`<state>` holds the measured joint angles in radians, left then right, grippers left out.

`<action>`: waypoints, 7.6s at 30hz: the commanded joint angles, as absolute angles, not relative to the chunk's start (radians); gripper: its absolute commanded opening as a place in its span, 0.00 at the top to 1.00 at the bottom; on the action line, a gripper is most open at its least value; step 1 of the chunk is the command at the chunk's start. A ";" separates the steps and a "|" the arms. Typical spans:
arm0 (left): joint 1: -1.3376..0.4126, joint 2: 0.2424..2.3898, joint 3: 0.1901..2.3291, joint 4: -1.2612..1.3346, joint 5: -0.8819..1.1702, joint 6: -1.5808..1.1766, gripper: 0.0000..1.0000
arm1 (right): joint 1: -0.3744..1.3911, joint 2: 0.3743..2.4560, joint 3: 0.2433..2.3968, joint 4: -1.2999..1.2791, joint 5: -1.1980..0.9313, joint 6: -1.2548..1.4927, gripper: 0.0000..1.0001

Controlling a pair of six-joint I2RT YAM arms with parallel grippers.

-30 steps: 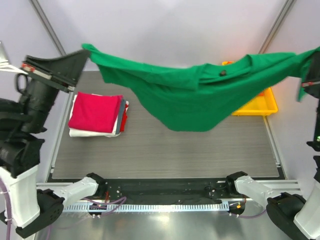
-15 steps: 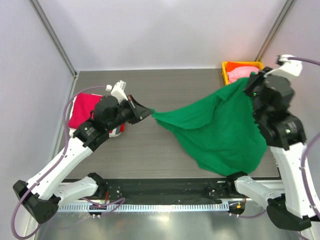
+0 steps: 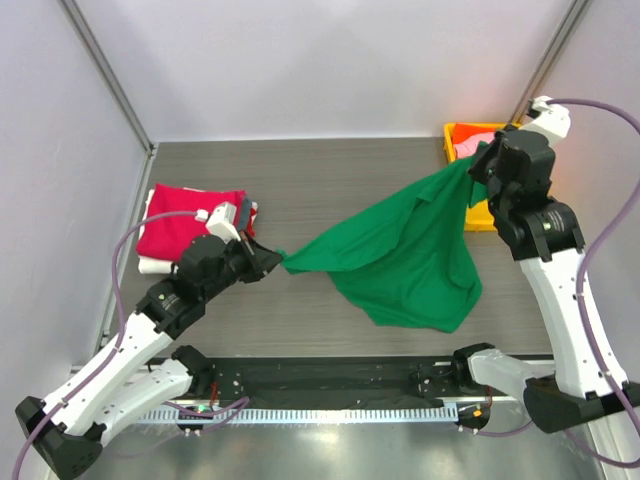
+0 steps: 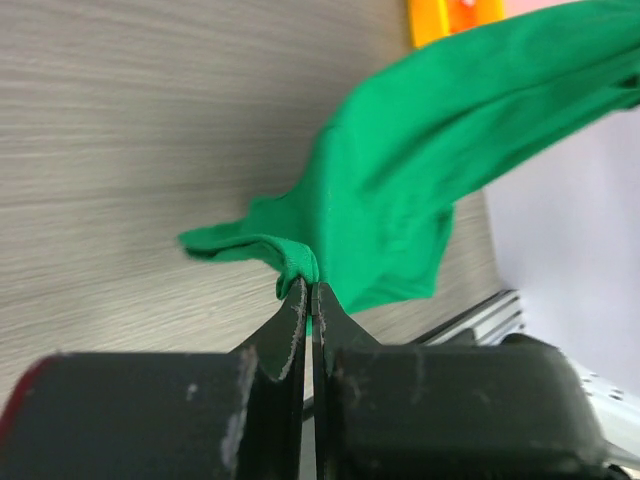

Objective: Fold and stack the t-shirts
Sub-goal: Flatten the tshirt out

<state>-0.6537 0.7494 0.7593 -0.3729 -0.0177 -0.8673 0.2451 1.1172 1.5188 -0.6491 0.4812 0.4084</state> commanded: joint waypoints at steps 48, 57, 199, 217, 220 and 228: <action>-0.978 1.136 0.962 -0.760 -0.694 -0.751 0.24 | 0.416 1.449 1.177 -0.084 -0.153 0.528 0.23; -0.655 1.451 1.098 -0.503 -0.342 -0.546 0.59 | 0.414 1.141 0.908 -0.153 -0.075 0.517 0.23; -0.040 2.051 1.675 -0.632 0.009 -0.557 1.00 | 0.074 2.020 1.702 -0.322 0.399 0.477 0.99; -0.086 1.801 1.499 -0.626 -0.123 -0.583 0.11 | 0.074 1.557 1.241 -0.339 0.267 0.574 0.11; -0.123 1.663 1.361 -0.595 -0.136 -0.606 0.09 | 0.074 1.394 1.044 -0.339 0.275 0.609 0.16; -0.499 1.370 1.135 -0.488 -0.141 -0.661 0.15 | 0.074 1.042 0.654 -0.371 0.305 0.666 0.48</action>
<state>-0.3428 1.4368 1.1778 -0.5758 -0.1299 -0.6277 0.0708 1.1210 0.7498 -0.3767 0.2752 0.6205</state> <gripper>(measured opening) 0.854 0.551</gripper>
